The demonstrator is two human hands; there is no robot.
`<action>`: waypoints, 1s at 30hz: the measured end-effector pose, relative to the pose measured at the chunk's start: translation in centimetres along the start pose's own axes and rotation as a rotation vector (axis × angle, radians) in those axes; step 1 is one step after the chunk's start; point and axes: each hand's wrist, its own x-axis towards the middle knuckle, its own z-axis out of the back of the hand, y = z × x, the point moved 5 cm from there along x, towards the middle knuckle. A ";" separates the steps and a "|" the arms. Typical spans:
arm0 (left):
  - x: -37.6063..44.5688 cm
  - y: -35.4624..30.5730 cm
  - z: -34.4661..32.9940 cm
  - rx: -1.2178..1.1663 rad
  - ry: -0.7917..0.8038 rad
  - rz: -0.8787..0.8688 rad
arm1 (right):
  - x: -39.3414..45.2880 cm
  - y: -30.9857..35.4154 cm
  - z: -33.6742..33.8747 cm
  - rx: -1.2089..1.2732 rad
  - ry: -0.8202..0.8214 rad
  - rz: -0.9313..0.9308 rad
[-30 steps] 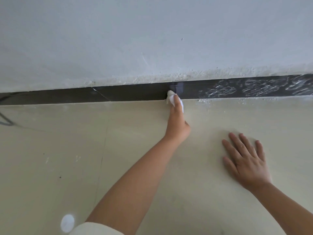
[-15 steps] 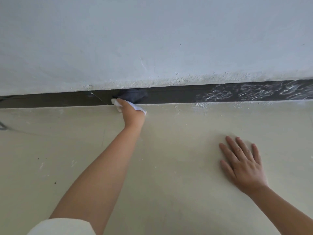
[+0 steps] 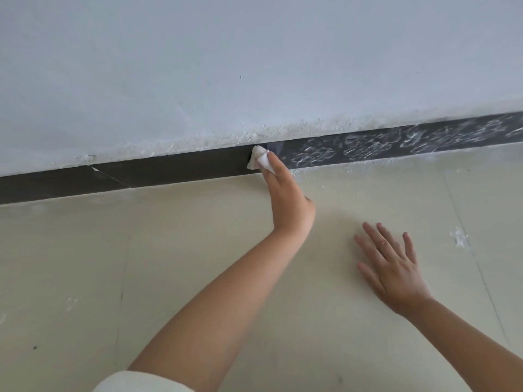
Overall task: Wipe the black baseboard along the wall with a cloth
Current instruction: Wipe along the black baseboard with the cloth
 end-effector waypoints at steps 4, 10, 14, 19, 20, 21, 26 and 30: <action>0.2 -1.5 -2.8 0.036 0.001 0.112 | -2.5 -4.6 1.1 -0.041 0.040 -0.051; -1.1 -6.4 -9.0 0.103 0.266 -0.024 | -3.2 -9.8 1.0 -0.115 0.180 -0.011; -2.3 -10.6 -11.7 0.116 0.287 -0.196 | -0.9 -12.8 0.6 -0.131 0.278 0.107; -1.9 -9.8 -9.5 0.192 -0.024 0.019 | 0.8 -14.7 0.3 -0.157 0.292 0.271; -1.7 -9.5 -9.0 0.220 -0.070 0.057 | 0.8 -14.9 0.2 -0.150 0.283 0.275; -1.5 -9.4 -8.8 0.238 -0.105 0.076 | 0.9 -15.0 0.2 -0.141 0.283 0.276; -0.6 -10.3 -11.7 0.268 -0.055 0.153 | 1.1 -15.6 0.6 -0.083 0.340 0.312; -0.9 -11.6 -15.1 0.261 0.029 0.184 | 1.0 -15.9 0.4 -0.041 0.374 0.326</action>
